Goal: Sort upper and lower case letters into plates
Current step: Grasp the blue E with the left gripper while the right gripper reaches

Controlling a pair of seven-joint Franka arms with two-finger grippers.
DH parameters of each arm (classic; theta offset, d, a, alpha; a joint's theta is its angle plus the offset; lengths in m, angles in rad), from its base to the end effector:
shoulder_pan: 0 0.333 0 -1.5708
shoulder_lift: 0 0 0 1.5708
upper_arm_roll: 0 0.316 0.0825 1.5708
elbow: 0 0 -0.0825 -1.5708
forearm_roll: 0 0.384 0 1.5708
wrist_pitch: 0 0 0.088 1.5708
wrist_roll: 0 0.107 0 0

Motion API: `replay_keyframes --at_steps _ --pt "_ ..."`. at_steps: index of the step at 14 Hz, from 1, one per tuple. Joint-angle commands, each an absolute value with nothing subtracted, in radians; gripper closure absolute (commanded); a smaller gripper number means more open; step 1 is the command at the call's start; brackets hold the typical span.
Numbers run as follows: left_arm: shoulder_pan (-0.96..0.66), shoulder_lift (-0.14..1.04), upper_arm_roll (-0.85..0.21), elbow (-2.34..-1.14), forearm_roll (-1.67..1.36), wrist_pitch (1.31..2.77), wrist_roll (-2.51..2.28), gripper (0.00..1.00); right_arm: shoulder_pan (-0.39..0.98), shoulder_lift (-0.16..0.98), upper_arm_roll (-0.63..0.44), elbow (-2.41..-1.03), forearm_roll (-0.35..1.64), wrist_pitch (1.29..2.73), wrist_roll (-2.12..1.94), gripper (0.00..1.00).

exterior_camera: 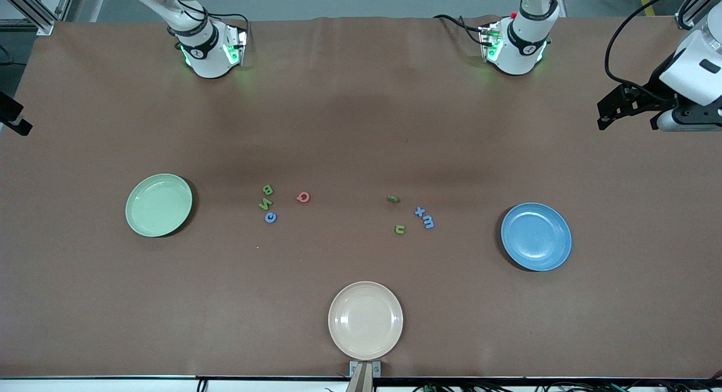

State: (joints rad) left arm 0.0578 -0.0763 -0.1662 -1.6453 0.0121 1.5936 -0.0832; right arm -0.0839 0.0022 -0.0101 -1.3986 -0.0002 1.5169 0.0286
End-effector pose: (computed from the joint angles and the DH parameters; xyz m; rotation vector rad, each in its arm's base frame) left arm 0.5296 -0.0599 0.6322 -3.1187 0.0390 -0.0402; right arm 0.5451 -0.0514 0.6990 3.1264 -0.1919 0.1819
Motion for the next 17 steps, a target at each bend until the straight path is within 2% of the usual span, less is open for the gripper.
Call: replay_keyframes --at_steps 1,7,11,17 --pt "0.072 -0.064 -0.169 -1.618 0.028 1.578 -0.083 0.0 -0.092 0.002 -0.006 -1.39 0.003 1.512 0.028 0.0" --pt "0.052 0.086 -0.183 -1.505 0.061 1.578 -0.103 0.0 -0.091 0.003 -0.005 -1.39 0.009 1.514 0.031 0.0" --pt "-0.035 0.17 -0.209 -1.505 0.048 1.591 -0.347 0.0 -0.045 0.052 0.006 -1.393 0.034 1.52 0.04 0.0" --pt "-0.172 0.316 -0.21 -1.561 0.049 1.771 -0.716 0.0 -0.006 0.115 0.005 -1.393 0.086 1.54 0.041 0.0"
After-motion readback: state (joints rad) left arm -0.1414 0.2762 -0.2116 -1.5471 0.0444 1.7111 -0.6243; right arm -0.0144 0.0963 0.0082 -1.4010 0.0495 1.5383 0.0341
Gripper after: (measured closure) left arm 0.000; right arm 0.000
